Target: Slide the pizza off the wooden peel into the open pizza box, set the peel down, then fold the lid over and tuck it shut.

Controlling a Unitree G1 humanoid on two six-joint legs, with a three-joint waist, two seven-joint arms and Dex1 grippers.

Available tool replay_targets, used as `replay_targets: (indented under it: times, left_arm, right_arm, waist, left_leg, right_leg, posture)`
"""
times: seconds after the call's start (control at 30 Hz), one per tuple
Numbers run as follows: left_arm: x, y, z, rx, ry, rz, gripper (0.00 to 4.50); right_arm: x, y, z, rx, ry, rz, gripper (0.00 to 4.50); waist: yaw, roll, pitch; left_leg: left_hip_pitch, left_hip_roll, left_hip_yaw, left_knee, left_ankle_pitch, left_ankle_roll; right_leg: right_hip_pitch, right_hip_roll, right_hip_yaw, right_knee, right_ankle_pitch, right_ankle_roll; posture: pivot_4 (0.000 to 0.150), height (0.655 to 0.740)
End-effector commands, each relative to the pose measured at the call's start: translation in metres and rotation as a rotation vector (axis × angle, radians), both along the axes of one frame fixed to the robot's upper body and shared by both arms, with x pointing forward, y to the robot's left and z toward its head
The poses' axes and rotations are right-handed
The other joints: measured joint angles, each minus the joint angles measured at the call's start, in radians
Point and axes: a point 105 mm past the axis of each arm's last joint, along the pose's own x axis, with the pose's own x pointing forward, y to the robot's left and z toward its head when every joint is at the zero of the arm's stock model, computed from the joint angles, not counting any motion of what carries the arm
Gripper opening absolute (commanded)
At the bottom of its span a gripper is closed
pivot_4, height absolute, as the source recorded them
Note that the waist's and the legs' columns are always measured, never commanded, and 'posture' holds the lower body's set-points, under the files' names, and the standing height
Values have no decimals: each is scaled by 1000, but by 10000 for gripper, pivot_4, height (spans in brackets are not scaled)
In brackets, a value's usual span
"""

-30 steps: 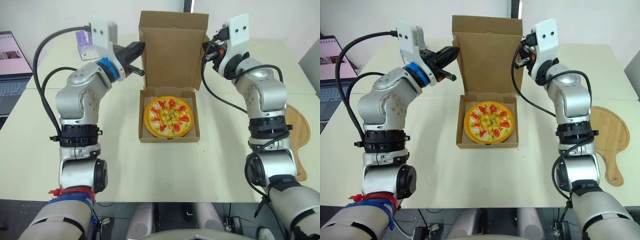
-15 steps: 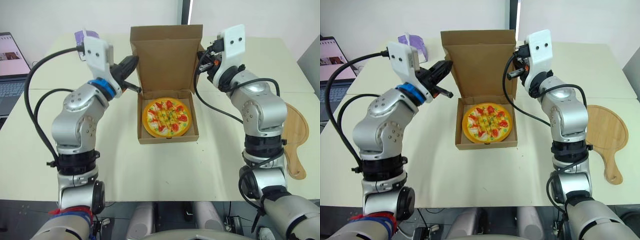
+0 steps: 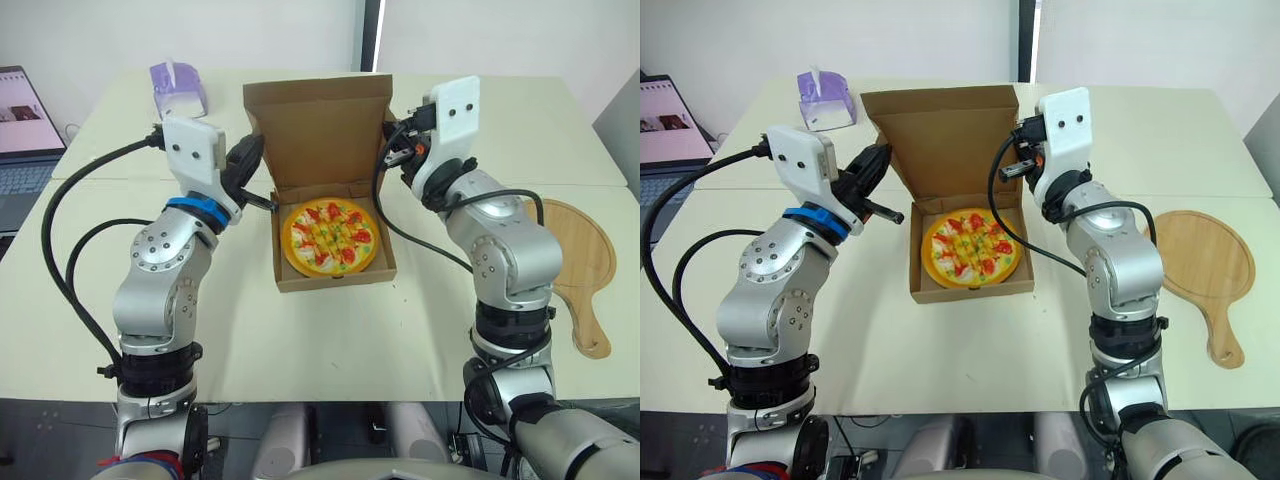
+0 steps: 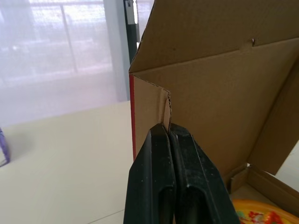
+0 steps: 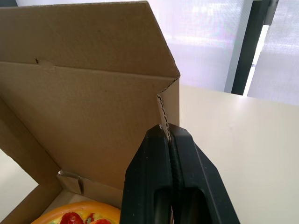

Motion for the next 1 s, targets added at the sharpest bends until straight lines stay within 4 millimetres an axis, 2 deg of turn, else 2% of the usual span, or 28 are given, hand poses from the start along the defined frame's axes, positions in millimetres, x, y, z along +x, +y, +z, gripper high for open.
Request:
replay_targets:
  times: [0.03, 0.6, 1.0]
  left_arm:
    - [-13, -15, 16, 24, -127, -9, 0]
    - [-21, 3, 7, 80, -306, 364, 0]
    - [-28, 17, 4, 120, -348, 429, 0]
  right_arm:
    - [-18, 23, 9, 19, -63, 102, 592]
    - [-19, 28, 3, 56, -50, 98, 592]
    - [-22, 32, 0, 48, -50, 120, 592]
  waist:
    - [0, 0, 0]
    - [0, 0, 0]
    - [0, -1, -1]
  left_leg:
    - [0, 0, 0, 0, 0, 0]
    - [0, 0, 0, 0, 0, 0]
    - [0, 0, 0, 0, 0, 0]
  right_leg:
    - [0, 0, 0, 0, 0, 0]
    - [0, 0, 0, 0, 0, 0]
    - [0, 0, 0, 0, 0, 0]
  posture:
    - [1500, 7400]
    - [1500, 7400]
    - [1500, 7400]
